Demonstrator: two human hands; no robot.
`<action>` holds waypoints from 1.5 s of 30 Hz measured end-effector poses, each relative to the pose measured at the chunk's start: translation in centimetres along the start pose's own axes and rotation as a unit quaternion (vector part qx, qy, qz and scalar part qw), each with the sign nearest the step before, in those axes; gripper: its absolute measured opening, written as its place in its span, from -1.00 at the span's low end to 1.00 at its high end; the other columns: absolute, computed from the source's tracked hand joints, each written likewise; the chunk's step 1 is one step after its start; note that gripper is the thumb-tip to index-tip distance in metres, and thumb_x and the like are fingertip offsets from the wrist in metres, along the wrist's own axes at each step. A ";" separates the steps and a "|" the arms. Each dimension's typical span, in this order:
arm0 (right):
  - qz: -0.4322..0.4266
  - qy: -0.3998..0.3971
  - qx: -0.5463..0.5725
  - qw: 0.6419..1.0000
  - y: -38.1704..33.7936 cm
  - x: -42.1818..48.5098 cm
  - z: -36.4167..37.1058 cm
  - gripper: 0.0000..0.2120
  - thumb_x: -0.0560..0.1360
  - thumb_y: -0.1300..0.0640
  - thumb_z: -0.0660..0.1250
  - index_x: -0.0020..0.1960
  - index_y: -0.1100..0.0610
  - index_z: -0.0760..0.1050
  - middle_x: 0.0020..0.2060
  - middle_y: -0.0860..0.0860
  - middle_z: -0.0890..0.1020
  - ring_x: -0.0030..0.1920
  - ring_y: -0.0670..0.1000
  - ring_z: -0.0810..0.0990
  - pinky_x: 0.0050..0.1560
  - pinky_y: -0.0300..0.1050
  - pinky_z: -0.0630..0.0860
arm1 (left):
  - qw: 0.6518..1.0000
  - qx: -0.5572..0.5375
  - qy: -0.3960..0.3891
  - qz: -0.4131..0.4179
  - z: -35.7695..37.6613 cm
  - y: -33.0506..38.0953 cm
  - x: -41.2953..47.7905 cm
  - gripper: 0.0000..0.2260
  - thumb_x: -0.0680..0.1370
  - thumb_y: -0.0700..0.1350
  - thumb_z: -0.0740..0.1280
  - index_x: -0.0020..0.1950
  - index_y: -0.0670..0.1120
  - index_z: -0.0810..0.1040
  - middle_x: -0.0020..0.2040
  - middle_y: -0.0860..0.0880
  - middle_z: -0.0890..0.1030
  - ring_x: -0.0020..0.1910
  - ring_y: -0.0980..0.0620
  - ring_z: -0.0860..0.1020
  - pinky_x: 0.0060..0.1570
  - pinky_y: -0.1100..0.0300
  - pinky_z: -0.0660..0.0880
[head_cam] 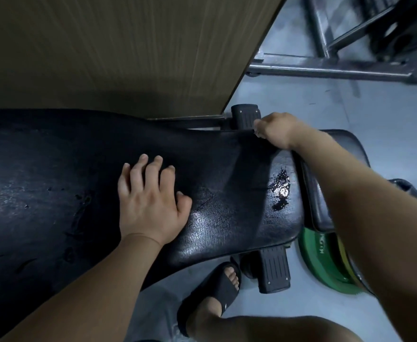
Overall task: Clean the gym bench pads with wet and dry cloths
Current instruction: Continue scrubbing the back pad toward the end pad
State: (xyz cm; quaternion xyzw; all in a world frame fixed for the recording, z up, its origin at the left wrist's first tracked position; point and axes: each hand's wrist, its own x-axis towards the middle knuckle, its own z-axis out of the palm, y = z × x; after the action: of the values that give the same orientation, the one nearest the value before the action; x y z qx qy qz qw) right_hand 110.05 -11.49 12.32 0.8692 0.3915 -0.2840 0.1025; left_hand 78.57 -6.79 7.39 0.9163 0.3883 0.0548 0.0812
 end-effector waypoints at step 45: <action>0.090 0.273 -0.035 0.957 -0.1 -6.0 8.2 -0.31 0.39 0.25 0.07 0.50 -0.06 0.33 0.30 -0.05 0.54 0.03 0.19 0.48 -0.11 -0.05 0.24 | 0.999 -0.008 0.038 0.018 0.5 -0.1 -0.1 -0.61 0.45 0.00 0.26 0.19 -0.18 0.51 0.35 -0.22 0.48 0.44 -0.30 0.34 0.47 -0.28 0.17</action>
State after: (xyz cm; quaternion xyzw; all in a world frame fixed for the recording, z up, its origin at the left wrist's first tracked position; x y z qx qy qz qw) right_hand 103.43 -18.46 9.07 0.9412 0.3343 -0.0110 0.0473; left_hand 78.53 -6.83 6.91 0.9197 0.3744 0.0939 0.0726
